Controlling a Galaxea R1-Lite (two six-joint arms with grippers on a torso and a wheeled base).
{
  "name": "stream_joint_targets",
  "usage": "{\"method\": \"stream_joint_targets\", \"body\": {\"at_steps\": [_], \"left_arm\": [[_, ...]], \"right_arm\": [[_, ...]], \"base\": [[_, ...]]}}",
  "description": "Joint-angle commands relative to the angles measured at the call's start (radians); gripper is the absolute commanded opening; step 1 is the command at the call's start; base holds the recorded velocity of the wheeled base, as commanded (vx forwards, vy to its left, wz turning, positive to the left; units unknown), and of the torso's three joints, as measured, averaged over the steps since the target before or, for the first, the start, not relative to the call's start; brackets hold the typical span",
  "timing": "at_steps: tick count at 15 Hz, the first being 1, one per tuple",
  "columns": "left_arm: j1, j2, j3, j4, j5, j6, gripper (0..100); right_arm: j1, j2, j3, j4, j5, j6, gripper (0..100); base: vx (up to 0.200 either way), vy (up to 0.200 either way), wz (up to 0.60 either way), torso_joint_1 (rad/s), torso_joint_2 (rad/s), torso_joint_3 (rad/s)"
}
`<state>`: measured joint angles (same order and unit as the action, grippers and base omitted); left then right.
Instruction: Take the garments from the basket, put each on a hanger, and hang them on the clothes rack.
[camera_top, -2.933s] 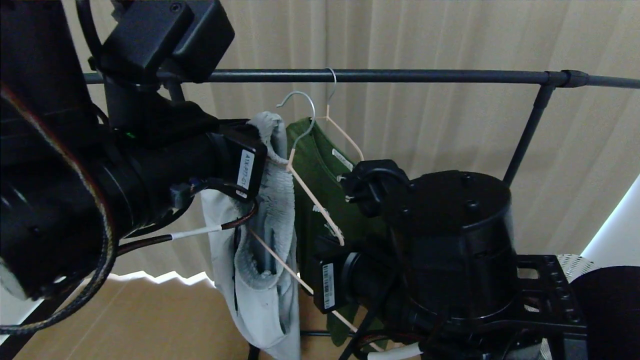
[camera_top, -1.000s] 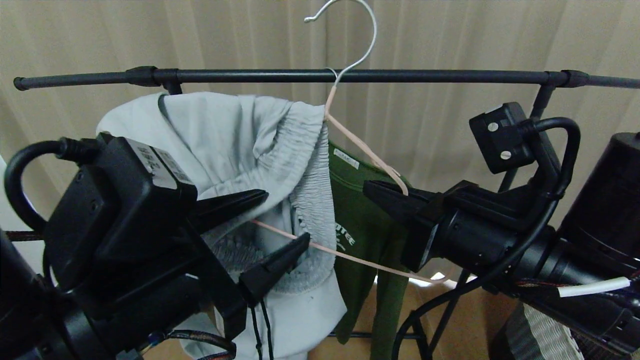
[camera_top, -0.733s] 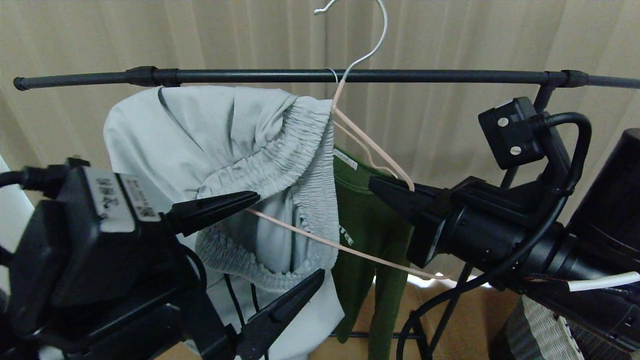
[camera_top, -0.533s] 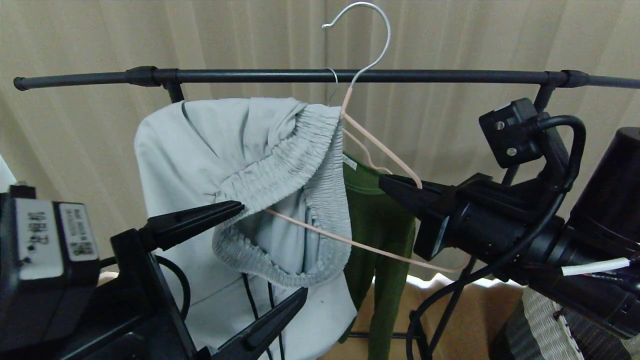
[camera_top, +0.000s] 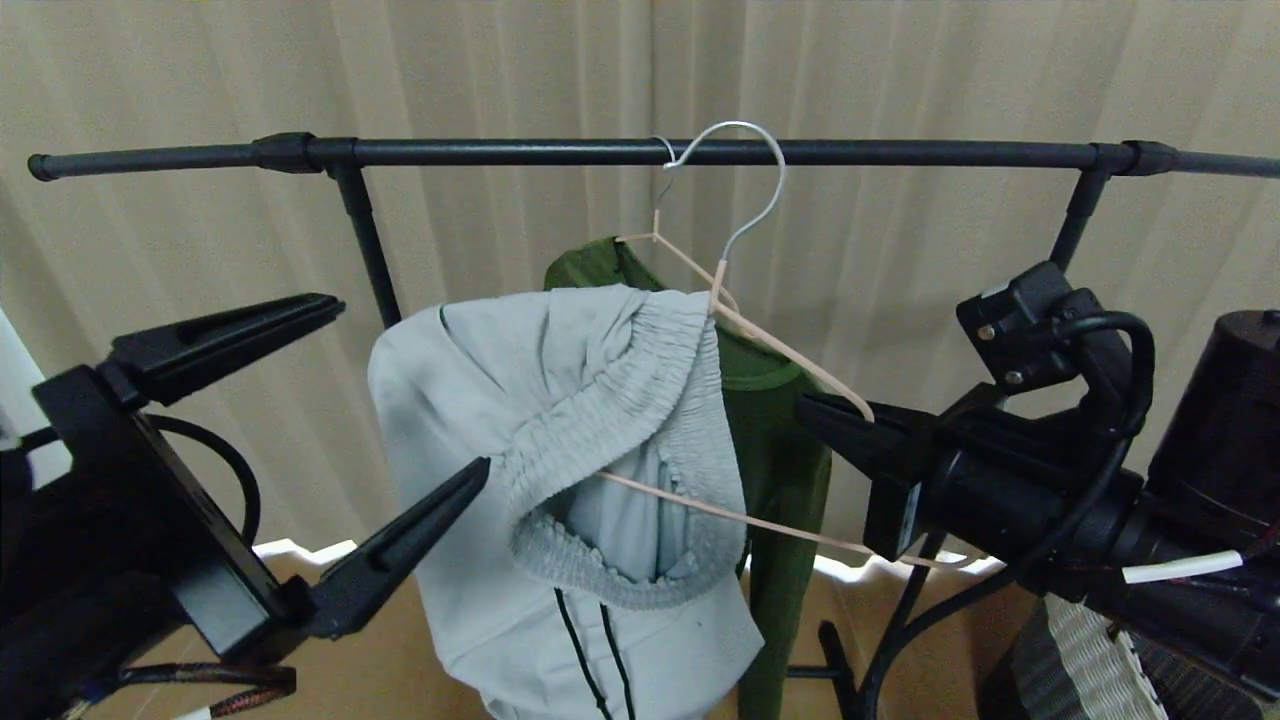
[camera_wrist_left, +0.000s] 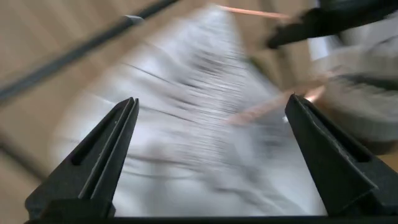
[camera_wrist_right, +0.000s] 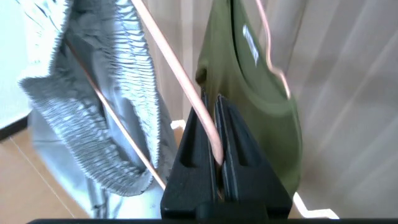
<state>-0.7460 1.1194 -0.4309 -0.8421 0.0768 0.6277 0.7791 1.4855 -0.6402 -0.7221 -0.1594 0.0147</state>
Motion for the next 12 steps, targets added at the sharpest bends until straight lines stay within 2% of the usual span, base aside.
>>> {"method": "stream_joint_targets", "body": {"at_steps": [1, 7, 10, 12], "left_arm": [[0.063, 0.016, -0.023, -0.002, -0.002, 0.084, 100], [0.054, 0.152, -0.034, 0.005, -0.003, 0.302, 100], [0.039, 0.208, -0.043, 0.005, -0.002, 0.316, 100], [0.040, 0.224, -0.057, 0.003, 0.001, 0.317, 100]], "right_arm": [[0.000, -0.021, 0.039, 0.001, 0.003, -0.016, 0], [0.048, -0.013, 0.047, -0.007, 0.027, -0.058, 0], [0.086, -0.014, 0.047, -0.007, 0.027, -0.058, 0], [0.095, -0.014, 0.054, -0.010, 0.027, -0.085, 0]], "base": [[0.000, 0.000, 0.00, 0.000, 0.00, 0.000], [0.000, 0.000, 0.00, 0.000, 0.00, 0.000], [0.000, 0.000, 0.00, 0.000, 0.00, 0.000], [0.000, 0.000, 0.00, 0.000, 0.00, 0.000]]}}
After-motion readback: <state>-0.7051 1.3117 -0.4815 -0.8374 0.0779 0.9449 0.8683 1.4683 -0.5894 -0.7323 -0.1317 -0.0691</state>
